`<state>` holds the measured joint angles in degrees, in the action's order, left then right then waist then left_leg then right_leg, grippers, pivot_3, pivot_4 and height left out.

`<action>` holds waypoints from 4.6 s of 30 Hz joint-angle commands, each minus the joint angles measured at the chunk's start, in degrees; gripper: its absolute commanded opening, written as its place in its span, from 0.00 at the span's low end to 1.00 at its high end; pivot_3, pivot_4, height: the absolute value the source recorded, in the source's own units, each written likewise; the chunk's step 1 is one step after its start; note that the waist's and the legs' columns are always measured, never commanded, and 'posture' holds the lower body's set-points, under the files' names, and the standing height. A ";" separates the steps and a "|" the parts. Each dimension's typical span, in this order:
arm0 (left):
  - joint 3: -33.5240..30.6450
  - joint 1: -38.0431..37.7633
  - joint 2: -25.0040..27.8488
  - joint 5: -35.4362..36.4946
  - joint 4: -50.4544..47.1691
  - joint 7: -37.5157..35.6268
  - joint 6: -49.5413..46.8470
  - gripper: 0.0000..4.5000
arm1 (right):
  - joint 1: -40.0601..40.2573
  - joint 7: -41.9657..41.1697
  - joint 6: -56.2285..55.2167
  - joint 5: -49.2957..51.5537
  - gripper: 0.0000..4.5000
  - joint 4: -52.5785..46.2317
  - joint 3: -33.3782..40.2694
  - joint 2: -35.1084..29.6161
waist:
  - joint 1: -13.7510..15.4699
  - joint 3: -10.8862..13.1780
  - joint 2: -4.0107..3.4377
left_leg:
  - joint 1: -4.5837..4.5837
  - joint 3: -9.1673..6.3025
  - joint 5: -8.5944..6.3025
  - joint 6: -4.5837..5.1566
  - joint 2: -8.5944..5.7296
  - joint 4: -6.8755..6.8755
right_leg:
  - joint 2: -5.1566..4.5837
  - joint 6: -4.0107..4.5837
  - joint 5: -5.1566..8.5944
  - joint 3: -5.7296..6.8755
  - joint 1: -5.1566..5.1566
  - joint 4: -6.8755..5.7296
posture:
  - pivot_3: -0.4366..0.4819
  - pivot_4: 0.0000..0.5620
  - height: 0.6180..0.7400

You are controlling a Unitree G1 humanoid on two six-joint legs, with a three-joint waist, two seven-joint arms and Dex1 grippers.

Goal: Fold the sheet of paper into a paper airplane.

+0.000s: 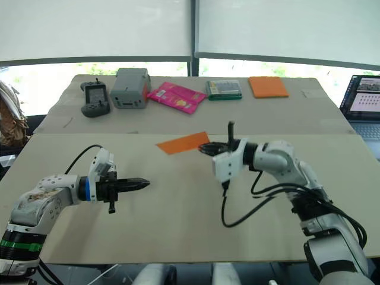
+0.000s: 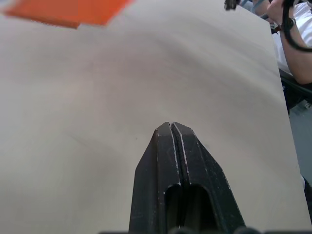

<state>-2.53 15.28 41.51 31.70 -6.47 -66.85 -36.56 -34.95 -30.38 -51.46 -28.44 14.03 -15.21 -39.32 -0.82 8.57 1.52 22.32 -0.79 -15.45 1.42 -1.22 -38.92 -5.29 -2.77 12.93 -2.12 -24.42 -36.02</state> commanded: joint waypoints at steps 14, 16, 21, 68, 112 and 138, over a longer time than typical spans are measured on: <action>-1.22 -1.54 1.29 1.65 -3.14 -0.37 -0.26 0.00 | 14.84 17.01 -4.88 -1.87 0.90 -12.00 7.51 -7.36 | -0.26 0.02 0.01 | -0.24 0.11 -0.02 0.05 0.07 0.01 | 0.09 0.06 -0.03 -0.19 0.16 -0.08 | 0.48 0.27 1.00; -1.18 -2.10 1.14 1.65 -3.38 -0.35 -0.06 0.00 | 14.41 12.46 -1.63 4.89 1.00 -13.23 6.05 -8.72 | -0.25 0.02 0.01 | -0.25 0.11 -0.03 0.07 0.09 0.01 | 0.09 0.06 -0.03 -0.19 0.19 -0.07 | 0.48 0.27 1.00; -0.79 -2.74 0.23 1.53 -3.83 0.46 0.23 0.00 | 10.91 -2.86 17.98 18.56 1.00 -13.47 1.88 -5.98 | -0.22 0.03 0.03 | -0.30 0.12 -0.05 0.11 0.15 -0.02 | 0.10 0.07 -0.04 -0.19 0.29 -0.05 | 0.48 0.27 1.00; 15.27 6.98 -11.54 -7.67 2.94 6.88 2.66 0.00 | 13.00 -21.37 62.24 29.55 0.01 -25.91 4.39 3.09 | 0.27 0.04 0.03 | -0.21 0.11 -0.07 0.15 0.03 -0.08 | 0.08 0.06 -0.05 -0.11 0.22 -0.07 | 0.48 0.27 1.00; 5.81 -1.77 -5.13 -1.09 -7.29 12.90 -15.37 0.00 | 13.37 -24.93 64.25 26.96 0.01 -21.98 -9.91 12.09 | -0.56 0.02 0.02 | -0.39 0.05 -0.07 0.13 0.13 0.00 | 0.15 0.06 -0.05 -0.13 0.19 -0.19 | 0.48 0.27 1.00; 15.42 7.15 -7.65 -10.59 6.12 6.09 5.11 0.00 | 13.90 -23.09 61.26 22.30 0.01 -21.19 -10.78 10.14 | 0.11 0.02 0.04 | -0.36 0.06 -0.03 0.06 -0.01 -0.06 | 0.08 0.09 -0.07 -0.10 0.25 -0.15 | 0.48 0.27 1.00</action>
<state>13.13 22.03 33.69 22.35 -0.86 -61.17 -33.32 -21.66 -53.77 8.44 -5.45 -6.55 -26.63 -28.33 -0.72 8.59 1.56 21.98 -0.73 -15.48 1.49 -1.23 -38.99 -5.20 -2.67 12.86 -2.21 -24.18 -36.17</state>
